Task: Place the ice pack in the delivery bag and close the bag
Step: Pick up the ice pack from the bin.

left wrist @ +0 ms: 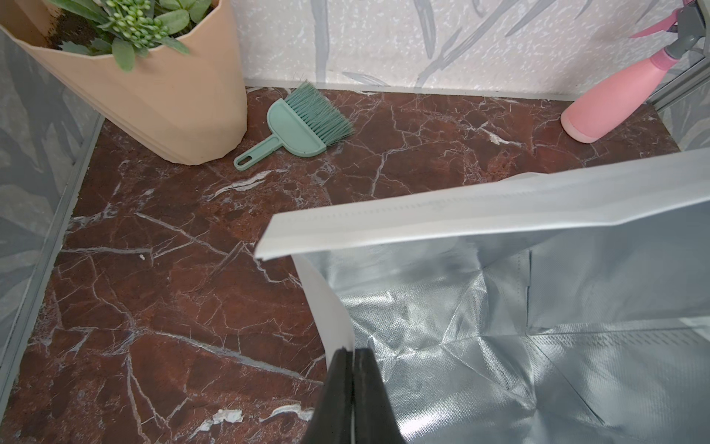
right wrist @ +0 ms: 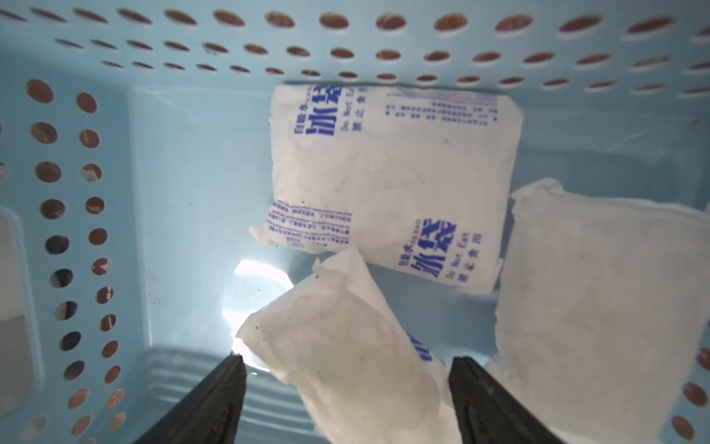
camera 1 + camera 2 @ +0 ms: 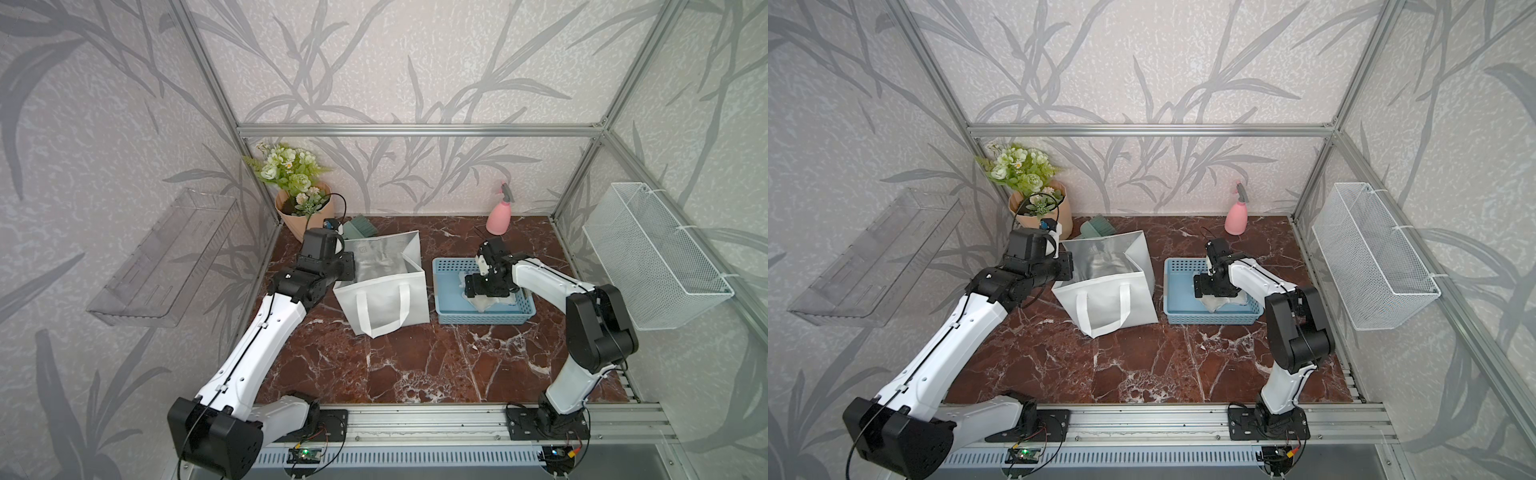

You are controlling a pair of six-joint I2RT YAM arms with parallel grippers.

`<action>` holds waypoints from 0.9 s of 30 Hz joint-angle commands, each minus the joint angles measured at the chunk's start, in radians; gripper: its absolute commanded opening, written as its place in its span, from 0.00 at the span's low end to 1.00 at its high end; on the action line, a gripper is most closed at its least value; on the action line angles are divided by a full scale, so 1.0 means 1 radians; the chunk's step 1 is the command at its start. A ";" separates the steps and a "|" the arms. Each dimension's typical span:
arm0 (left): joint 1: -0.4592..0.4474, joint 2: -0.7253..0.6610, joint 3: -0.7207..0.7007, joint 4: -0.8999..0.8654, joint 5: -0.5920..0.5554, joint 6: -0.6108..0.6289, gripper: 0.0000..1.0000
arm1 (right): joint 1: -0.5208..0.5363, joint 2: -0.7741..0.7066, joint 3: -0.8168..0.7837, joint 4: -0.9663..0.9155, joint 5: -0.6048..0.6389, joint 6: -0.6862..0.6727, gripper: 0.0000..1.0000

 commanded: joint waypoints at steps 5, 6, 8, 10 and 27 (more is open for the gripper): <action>0.003 -0.017 -0.003 -0.014 0.010 0.010 0.07 | 0.078 0.031 -0.016 -0.028 0.011 0.006 0.84; 0.003 -0.017 -0.005 -0.012 0.012 0.011 0.07 | 0.088 0.033 -0.023 -0.031 0.031 0.017 0.84; 0.003 -0.015 -0.003 -0.009 0.014 0.011 0.07 | 0.095 0.042 -0.025 -0.029 0.044 0.023 0.84; 0.003 -0.012 -0.004 -0.006 0.016 0.012 0.08 | 0.098 0.061 -0.018 -0.025 0.062 0.026 0.84; 0.003 -0.029 -0.012 -0.003 0.019 0.020 0.10 | 0.136 0.081 0.013 -0.026 0.126 0.063 0.52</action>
